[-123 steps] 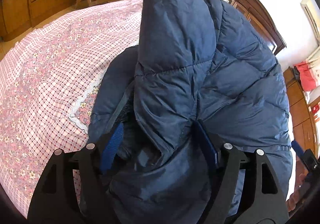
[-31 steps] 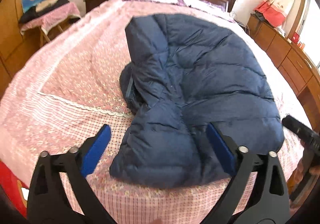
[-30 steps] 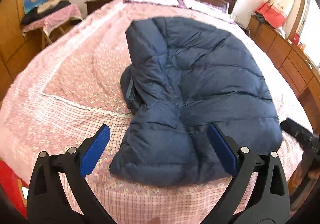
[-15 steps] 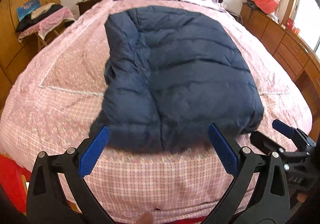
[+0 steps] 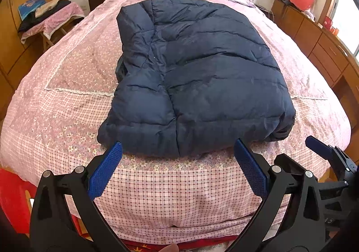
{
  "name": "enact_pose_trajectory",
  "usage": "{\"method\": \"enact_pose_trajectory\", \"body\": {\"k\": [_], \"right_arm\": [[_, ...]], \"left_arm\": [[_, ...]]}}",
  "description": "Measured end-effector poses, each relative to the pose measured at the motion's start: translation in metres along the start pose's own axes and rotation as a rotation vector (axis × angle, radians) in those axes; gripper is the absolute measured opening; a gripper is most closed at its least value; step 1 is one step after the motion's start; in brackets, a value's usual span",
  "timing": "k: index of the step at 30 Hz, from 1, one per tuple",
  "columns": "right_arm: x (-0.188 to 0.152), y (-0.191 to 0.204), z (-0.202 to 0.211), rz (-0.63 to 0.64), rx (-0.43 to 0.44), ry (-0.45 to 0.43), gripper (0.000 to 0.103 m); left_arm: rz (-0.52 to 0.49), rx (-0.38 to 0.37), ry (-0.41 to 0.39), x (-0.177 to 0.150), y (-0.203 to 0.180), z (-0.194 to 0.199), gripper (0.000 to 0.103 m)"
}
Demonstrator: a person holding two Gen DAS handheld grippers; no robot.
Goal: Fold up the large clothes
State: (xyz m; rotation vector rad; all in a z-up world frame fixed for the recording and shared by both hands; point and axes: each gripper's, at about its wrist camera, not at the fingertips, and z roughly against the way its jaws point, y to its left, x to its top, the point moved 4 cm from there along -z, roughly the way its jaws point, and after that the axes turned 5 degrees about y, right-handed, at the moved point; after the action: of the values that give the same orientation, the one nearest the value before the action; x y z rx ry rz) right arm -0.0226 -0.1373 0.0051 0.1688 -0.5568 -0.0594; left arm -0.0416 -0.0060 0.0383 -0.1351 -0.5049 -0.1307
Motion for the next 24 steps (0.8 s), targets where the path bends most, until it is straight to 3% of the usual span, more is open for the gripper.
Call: {"method": "enact_pose_trajectory", "body": {"k": [24], "right_arm": [[-0.0024,-0.0009,-0.006,-0.02,-0.007,0.031,0.098]], "left_arm": [[0.005,0.006,-0.008,-0.0055,0.0031,-0.0034,0.099]]}}
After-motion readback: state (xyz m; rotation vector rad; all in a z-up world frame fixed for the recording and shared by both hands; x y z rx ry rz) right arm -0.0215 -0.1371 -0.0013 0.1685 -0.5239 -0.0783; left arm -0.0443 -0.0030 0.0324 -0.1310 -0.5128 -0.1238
